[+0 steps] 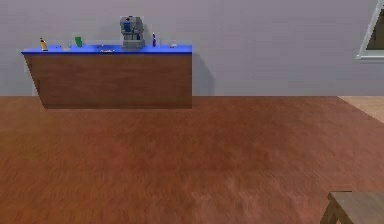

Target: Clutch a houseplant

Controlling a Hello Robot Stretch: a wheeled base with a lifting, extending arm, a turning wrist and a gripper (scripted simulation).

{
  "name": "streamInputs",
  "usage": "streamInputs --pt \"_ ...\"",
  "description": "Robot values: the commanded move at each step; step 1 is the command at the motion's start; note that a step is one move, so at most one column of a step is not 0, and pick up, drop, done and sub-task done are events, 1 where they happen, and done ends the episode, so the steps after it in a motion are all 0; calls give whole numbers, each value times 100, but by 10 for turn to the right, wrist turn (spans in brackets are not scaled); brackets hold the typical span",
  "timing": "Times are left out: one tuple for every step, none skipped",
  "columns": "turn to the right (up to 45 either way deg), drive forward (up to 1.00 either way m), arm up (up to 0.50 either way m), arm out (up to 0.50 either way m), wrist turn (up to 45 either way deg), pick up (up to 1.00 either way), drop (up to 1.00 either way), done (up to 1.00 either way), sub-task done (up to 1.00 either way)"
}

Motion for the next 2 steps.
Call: streamInputs --pt "0 0 10 0 0 0 0 0 0" --pt "0 0 0 0 0 0 0 100 0"
